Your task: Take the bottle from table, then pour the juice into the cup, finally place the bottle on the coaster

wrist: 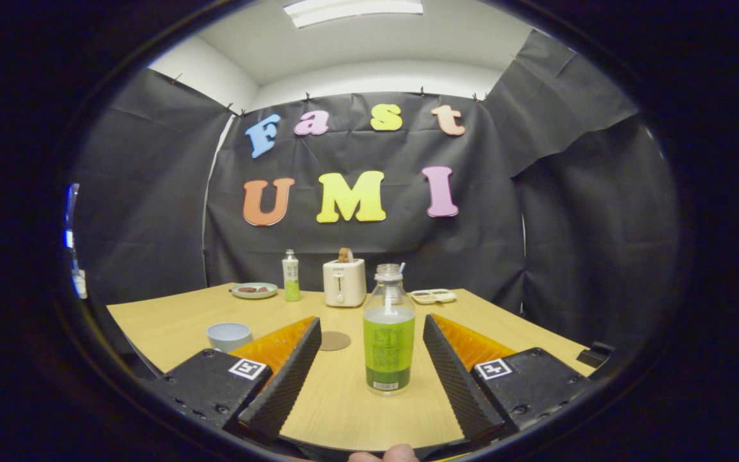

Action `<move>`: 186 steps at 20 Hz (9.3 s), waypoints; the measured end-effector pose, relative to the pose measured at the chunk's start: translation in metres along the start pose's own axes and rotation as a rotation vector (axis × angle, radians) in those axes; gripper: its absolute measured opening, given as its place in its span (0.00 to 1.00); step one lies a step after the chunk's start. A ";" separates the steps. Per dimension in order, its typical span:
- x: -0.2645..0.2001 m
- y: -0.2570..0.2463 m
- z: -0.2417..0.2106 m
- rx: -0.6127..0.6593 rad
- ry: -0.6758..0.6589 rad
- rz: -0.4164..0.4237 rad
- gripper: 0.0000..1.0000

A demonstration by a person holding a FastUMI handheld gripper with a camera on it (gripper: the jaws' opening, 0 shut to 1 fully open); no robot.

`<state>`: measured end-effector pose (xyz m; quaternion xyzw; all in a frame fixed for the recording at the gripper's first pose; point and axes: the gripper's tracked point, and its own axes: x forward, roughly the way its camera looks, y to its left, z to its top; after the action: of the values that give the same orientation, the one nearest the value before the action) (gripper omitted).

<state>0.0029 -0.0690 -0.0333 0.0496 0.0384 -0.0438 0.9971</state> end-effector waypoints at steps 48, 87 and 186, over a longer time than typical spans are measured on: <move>0.119 0.023 0.022 -0.630 0.203 -0.003 0.74; 0.128 0.098 0.055 -1.715 -0.130 -0.087 0.74; 0.133 0.116 0.080 -1.534 -0.145 0.020 0.74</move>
<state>0.1516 0.0263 0.0461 -0.6584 -0.0078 0.0011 0.7526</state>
